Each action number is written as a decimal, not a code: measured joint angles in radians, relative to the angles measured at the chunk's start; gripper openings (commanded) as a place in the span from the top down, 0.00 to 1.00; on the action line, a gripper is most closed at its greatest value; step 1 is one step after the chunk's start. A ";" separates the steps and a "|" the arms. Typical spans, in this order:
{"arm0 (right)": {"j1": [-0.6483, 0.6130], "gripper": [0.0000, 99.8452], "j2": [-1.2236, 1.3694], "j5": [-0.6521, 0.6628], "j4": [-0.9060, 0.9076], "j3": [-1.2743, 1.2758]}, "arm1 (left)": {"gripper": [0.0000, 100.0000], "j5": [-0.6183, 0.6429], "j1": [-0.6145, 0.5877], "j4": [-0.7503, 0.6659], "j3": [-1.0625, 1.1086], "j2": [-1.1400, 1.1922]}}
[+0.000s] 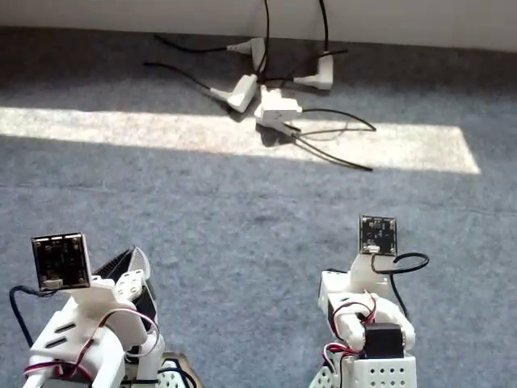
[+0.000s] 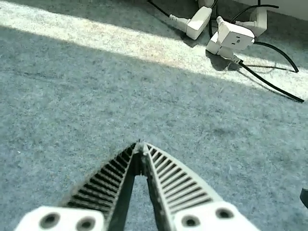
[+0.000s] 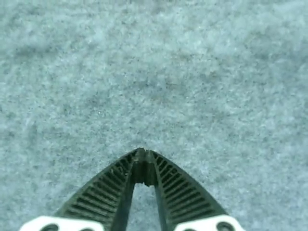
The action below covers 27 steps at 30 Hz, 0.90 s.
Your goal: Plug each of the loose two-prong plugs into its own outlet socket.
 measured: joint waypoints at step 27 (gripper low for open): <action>0.000 0.99 0.000 0.000 0.000 0.000 | 0.99 0.025 -0.020 -0.077 0.342 0.002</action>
